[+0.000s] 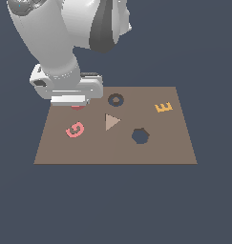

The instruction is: Insert a designated object into the corresponding slot on a board.

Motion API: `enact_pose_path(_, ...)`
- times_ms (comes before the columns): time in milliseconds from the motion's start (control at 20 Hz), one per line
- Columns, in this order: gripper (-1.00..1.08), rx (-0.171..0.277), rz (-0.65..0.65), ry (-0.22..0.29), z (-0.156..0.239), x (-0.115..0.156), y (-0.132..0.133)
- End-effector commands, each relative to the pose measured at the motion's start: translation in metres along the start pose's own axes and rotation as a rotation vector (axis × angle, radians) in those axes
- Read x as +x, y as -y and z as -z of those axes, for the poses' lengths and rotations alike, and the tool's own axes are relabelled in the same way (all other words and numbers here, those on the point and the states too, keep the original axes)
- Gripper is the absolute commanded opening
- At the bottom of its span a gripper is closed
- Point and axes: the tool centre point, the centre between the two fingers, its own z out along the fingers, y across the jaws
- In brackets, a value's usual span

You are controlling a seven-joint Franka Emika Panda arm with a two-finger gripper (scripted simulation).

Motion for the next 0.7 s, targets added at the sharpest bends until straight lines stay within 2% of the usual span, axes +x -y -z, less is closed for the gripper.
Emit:
enact_pose_path(0, -1.00, 0.000, 0.001, 0.000, -0.0009, 0.0002, 0.0005)
enact_pose_path(350, -1.00, 0.000, 0.016, 0.000, 0.0001, 0.0010, 0.0010)
enact_pose_path(650, -1.00, 0.000, 0.098, 0.000, 0.0007, 0.0065, 0.0064)
